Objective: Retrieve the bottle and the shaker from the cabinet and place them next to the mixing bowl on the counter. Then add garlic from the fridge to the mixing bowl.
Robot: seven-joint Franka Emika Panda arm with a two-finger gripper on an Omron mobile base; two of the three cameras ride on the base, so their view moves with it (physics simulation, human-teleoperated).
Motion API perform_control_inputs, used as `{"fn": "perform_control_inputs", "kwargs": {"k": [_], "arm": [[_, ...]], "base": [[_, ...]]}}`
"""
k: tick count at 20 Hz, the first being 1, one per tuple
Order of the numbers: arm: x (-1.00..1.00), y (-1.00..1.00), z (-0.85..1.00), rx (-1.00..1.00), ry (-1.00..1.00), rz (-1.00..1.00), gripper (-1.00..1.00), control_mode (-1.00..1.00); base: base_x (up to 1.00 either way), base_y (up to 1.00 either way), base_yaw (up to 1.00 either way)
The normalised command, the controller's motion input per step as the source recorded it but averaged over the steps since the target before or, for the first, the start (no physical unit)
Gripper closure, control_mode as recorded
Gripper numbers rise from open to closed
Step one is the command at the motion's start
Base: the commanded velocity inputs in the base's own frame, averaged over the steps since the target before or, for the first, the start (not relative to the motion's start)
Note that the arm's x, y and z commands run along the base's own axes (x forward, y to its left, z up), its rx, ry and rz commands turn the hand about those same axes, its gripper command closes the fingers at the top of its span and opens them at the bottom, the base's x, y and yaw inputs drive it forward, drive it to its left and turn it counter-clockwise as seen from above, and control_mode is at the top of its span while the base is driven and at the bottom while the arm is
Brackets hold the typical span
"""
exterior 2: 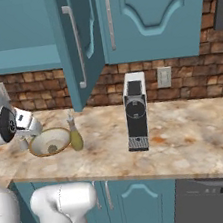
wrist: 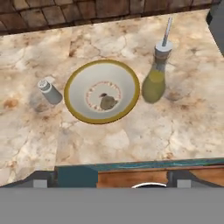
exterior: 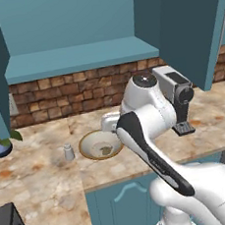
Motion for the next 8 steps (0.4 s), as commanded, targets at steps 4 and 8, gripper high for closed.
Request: {"fn": "perform_control_inputs", "kwargs": {"k": [4, 8], "arm": [[-1.00, -0.42, 0.92, 0.00, -0.18, 0.09, -1.00, -1.00], [-1.00, -0.40, 0.68, 0.00, -0.29, 0.13, -1.00, -1.00]], "base": [[0.00, 0.00, 0.00], [0.00, 0.00, 0.00]]}}
